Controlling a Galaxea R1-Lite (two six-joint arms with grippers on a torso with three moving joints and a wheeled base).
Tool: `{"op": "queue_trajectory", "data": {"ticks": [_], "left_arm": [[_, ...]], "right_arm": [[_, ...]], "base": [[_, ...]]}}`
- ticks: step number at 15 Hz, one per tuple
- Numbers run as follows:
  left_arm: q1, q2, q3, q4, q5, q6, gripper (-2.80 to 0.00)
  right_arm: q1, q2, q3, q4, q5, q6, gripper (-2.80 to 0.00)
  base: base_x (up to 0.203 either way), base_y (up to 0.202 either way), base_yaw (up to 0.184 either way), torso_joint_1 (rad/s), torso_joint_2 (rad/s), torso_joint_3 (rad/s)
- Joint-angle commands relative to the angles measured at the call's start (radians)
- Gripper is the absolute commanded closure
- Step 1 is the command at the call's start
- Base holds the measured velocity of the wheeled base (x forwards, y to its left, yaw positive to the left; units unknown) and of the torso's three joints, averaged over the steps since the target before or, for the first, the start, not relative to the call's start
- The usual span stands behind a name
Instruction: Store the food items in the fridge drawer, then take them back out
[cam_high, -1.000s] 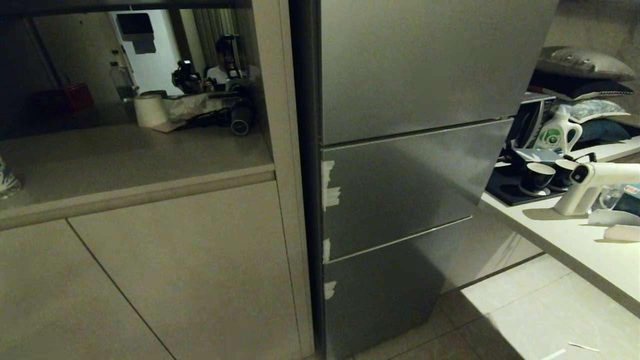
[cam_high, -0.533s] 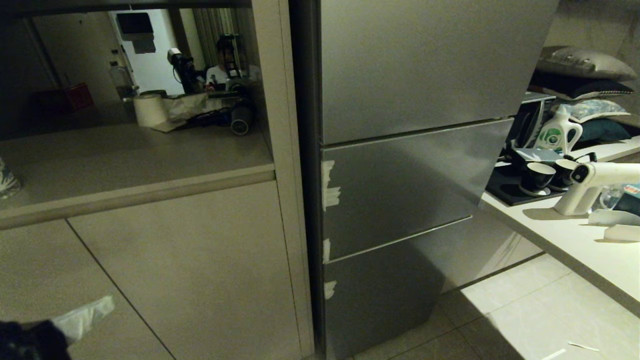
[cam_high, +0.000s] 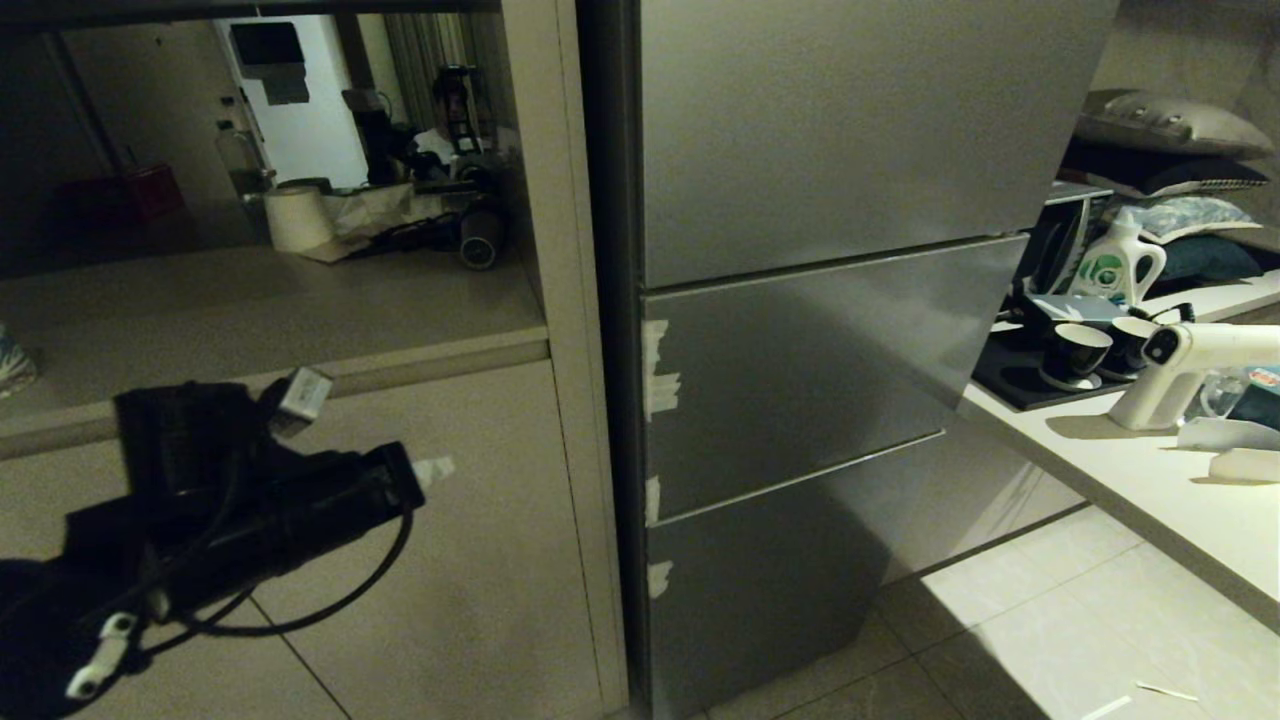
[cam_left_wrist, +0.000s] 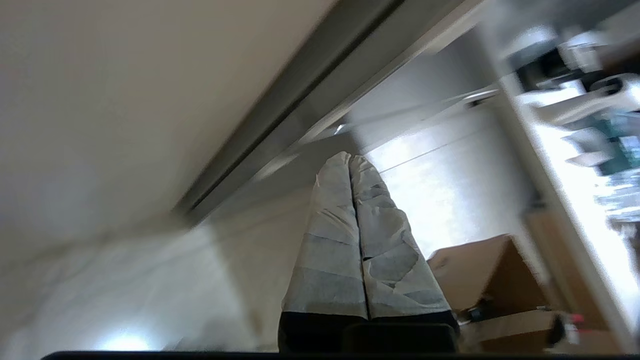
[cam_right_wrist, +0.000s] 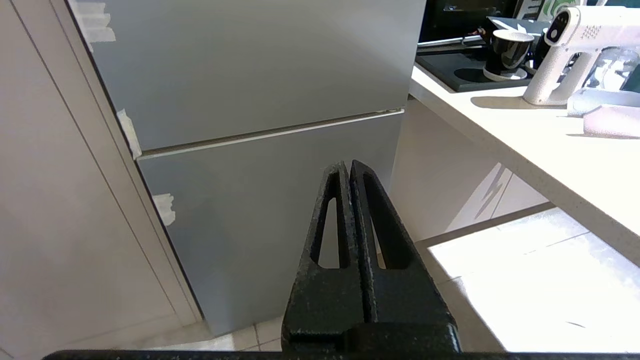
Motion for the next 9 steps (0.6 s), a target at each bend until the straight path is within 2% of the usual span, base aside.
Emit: {"op": "queue_trajectory", "data": {"ticks": [1,4,7,9], "left_arm": [[-0.046,0.219,-0.143,-0.087,0.002,-0.017,0.0],[-0.078,0.382,-0.297,-0.197,0.023,-0.024,0.0],[-0.142,0.51,-0.377,-0.387,0.037,-0.024,0.0],[-0.176,0.624,-0.47,-0.498,0.074,-0.021,0.0]], "right_arm": [[0.0,0.001,0.031,-0.004,0.0,0.006,0.0],[0.0,0.001,0.031,-0.004,0.0,0.007,0.0],[0.0,0.001,0.031,-0.004,0.0,0.007,0.0],[0.0,0.001,0.031,-0.004,0.0,0.009,0.0]], "base": [[0.0,0.0,0.0,0.0,0.0,0.0],[0.0,0.0,0.0,0.0,0.0,0.0],[0.0,0.0,0.0,0.0,0.0,0.0],[0.0,0.0,0.0,0.0,0.0,0.0]]}}
